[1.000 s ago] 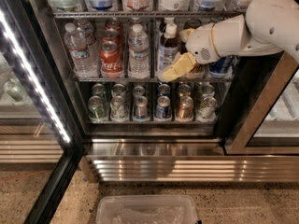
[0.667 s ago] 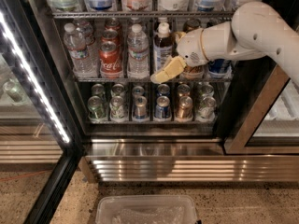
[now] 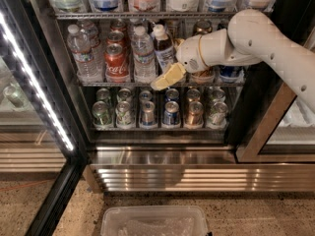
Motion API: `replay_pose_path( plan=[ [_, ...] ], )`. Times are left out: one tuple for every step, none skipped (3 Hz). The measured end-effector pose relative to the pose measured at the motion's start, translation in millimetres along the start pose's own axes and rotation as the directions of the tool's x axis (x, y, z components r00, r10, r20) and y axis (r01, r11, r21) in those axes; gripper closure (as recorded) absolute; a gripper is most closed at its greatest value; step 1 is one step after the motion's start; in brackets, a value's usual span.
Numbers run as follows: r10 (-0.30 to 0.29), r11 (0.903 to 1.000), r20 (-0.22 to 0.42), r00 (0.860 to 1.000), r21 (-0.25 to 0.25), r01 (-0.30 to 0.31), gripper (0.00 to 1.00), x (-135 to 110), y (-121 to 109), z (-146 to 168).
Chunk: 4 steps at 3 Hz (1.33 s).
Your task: Pick blue plastic bottle from middle shelf of fridge
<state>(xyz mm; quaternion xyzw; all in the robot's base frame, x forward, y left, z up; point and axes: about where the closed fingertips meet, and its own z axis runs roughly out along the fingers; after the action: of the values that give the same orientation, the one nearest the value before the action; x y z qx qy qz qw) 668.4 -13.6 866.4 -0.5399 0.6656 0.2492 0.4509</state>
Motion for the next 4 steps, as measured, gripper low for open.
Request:
replay_pose_path(
  plan=[
    [0.0,1.0,0.0,1.0,0.0,0.0,0.19,0.0,0.0,0.0],
    [0.0,1.0,0.0,1.0,0.0,0.0,0.42,0.0,0.0,0.0],
    [0.0,1.0,0.0,1.0,0.0,0.0,0.65,0.0,0.0,0.1],
    [0.0,1.0,0.0,1.0,0.0,0.0,0.88,0.0,0.0,0.1]
  ],
)
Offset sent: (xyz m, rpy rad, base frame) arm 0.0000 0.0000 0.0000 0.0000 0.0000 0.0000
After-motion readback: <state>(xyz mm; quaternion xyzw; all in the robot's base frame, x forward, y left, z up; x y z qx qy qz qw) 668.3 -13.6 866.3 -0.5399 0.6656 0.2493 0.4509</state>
